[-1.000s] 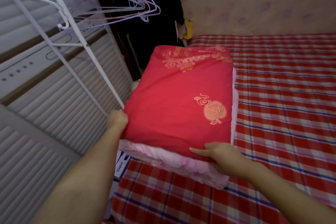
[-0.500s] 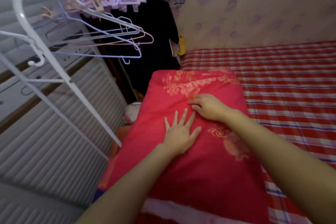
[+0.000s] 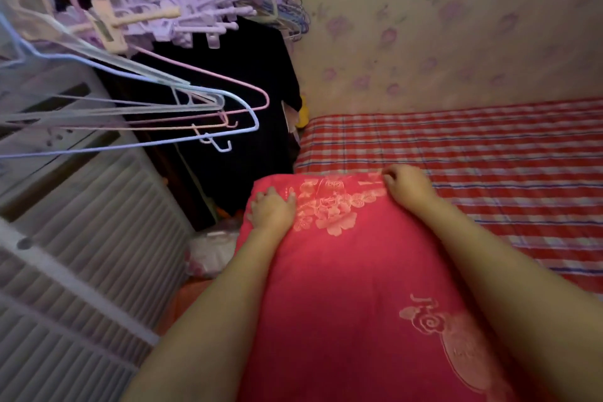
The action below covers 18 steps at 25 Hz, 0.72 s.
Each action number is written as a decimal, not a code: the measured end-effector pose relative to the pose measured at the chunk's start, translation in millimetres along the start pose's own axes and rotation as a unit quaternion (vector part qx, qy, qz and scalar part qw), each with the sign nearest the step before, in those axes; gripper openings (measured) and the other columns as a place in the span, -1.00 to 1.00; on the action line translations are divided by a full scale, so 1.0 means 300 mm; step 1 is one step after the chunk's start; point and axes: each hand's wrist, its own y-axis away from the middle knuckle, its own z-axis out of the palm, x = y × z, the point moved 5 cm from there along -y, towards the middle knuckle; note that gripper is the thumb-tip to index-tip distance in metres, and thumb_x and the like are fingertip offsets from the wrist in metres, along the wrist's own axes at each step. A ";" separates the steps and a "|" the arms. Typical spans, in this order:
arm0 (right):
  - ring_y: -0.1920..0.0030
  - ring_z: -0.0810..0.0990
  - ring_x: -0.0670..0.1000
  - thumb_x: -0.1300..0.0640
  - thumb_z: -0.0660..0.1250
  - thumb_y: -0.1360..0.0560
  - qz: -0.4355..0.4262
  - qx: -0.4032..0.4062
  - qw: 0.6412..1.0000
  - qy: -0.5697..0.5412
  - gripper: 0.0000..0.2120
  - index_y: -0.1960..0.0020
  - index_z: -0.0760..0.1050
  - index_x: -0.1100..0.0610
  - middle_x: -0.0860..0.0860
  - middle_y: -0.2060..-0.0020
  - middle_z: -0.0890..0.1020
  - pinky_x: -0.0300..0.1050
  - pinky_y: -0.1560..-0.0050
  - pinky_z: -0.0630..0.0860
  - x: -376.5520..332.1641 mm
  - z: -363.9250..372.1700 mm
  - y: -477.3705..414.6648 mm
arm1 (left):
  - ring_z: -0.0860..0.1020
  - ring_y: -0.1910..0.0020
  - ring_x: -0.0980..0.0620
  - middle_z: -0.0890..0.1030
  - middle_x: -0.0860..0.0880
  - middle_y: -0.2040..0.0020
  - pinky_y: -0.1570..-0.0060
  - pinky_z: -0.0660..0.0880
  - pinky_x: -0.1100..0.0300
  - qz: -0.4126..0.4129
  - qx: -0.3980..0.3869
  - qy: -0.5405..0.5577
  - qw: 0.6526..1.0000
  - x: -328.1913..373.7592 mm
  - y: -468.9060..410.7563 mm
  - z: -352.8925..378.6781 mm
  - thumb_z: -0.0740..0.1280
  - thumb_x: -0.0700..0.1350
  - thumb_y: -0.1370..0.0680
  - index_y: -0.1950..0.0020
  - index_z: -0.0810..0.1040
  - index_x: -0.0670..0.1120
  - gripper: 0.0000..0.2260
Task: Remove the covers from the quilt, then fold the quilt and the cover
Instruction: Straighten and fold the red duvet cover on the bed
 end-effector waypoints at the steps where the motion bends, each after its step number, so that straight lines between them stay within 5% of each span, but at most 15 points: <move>1: -0.13 0.56 0.16 0.10 0.26 -0.55 0.029 -0.024 0.999 0.014 -0.75 -0.14 0.58 0.17 0.14 -0.08 0.63 -0.07 -0.09 0.44 0.039 -0.009 -0.035 | 0.33 -0.36 -0.21 0.36 -0.19 -0.39 -0.34 0.29 -0.09 -0.023 -0.019 0.002 1.000 -0.014 -0.051 0.009 0.24 0.17 -0.54 -0.43 0.33 -0.11 -0.45; 6: 0.05 0.62 -0.01 0.16 0.47 -0.40 0.069 -0.168 0.983 -0.039 -0.85 0.03 0.66 0.13 0.02 0.08 0.68 -0.18 0.03 0.51 0.139 -0.066 -0.135 | 0.61 -0.01 -0.14 0.66 -0.13 -0.01 -0.10 0.53 0.00 0.018 -0.042 0.037 0.998 -0.020 -0.230 0.032 0.39 -0.07 -0.44 0.04 0.65 -0.08 -0.85; 10: 0.16 0.56 -0.07 0.22 0.43 -0.44 0.080 -0.194 0.970 -0.122 -0.87 0.02 0.63 0.13 0.00 0.18 0.63 -0.32 0.19 0.46 0.252 -0.077 -0.126 | 0.54 -0.12 -0.16 0.60 -0.13 -0.11 -0.16 0.46 -0.03 -0.018 0.059 -0.025 0.998 0.061 -0.215 -0.029 0.25 -0.13 -0.53 -0.08 0.61 -0.07 -0.81; 13: 0.21 0.57 -0.10 0.24 0.41 -0.45 0.082 -0.209 0.961 -0.163 -0.91 0.04 0.60 0.16 0.02 0.18 0.63 -0.27 0.13 0.50 0.308 -0.054 -0.107 | 0.37 -0.32 -0.13 0.44 -0.10 -0.32 -0.32 0.31 -0.09 0.203 0.053 0.013 0.978 0.326 0.042 0.054 0.25 0.03 -0.56 -0.31 0.45 -0.02 -0.66; 16: 0.37 0.53 -0.20 0.31 0.36 -0.44 -0.003 -0.233 0.973 -0.007 -0.76 0.28 0.54 0.00 -0.07 0.35 0.60 -0.21 0.20 0.48 0.306 -0.034 -0.124 | -0.10 -0.54 -0.03 0.03 0.02 -0.56 -0.44 -0.20 -0.26 0.431 -0.146 -0.034 0.890 0.505 0.392 0.267 0.10 0.32 -0.50 -0.50 0.17 0.13 -0.39; 18: 0.32 0.56 -0.11 0.29 0.33 -0.44 -0.044 -0.247 0.965 0.079 -0.72 0.34 0.50 -0.04 -0.08 0.35 0.60 -0.14 0.13 0.52 0.300 -0.031 -0.123 | -0.30 -0.51 -0.02 -0.14 0.03 -0.57 -0.37 -0.40 -0.26 0.483 -0.133 -0.102 0.859 0.494 0.459 0.357 -0.01 0.37 -0.48 -0.54 0.03 0.17 -0.34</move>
